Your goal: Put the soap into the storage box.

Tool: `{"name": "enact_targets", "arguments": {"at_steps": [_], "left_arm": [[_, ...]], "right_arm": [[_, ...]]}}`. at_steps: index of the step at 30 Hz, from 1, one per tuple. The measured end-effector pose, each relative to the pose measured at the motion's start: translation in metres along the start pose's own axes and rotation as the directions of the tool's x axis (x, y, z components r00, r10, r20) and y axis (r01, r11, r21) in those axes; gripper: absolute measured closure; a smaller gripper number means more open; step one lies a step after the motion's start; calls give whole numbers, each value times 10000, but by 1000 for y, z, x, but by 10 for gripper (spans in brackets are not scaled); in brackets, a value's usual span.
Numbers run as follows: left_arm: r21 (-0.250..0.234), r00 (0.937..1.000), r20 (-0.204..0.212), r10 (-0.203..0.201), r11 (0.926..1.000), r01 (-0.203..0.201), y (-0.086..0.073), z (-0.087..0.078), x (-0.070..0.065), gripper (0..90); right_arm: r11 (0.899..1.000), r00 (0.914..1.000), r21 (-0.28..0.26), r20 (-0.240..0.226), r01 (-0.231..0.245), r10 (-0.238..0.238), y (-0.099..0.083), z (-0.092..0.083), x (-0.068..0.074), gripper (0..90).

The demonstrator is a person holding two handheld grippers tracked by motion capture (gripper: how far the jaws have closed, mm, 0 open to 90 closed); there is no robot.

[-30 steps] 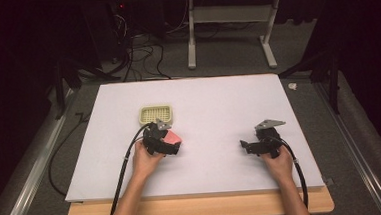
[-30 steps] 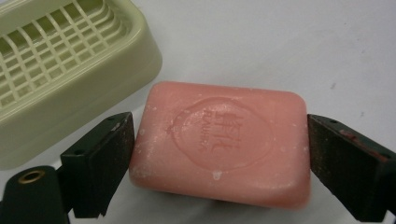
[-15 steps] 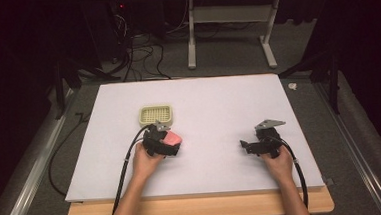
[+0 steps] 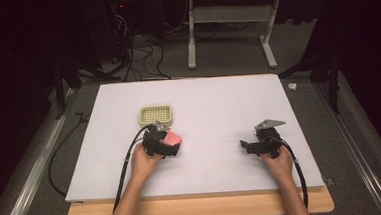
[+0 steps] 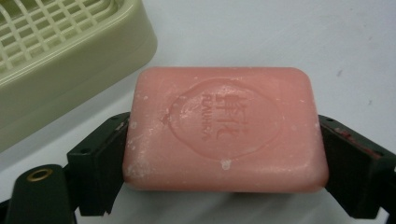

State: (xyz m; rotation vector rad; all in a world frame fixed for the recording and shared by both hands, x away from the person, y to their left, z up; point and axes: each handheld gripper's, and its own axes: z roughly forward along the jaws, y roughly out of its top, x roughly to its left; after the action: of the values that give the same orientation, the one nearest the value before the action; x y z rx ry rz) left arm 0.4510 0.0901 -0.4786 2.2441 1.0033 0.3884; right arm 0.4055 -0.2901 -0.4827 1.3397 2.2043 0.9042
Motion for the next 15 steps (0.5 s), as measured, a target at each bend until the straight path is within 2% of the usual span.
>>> {"name": "enact_targets", "arguments": {"at_steps": [15], "left_arm": [[180,9999,-118,42,9998,-39,2,-4,-6,137]], "right_arm": [[10000,10000,1,1,-2,2,0,0,0,196]]}}
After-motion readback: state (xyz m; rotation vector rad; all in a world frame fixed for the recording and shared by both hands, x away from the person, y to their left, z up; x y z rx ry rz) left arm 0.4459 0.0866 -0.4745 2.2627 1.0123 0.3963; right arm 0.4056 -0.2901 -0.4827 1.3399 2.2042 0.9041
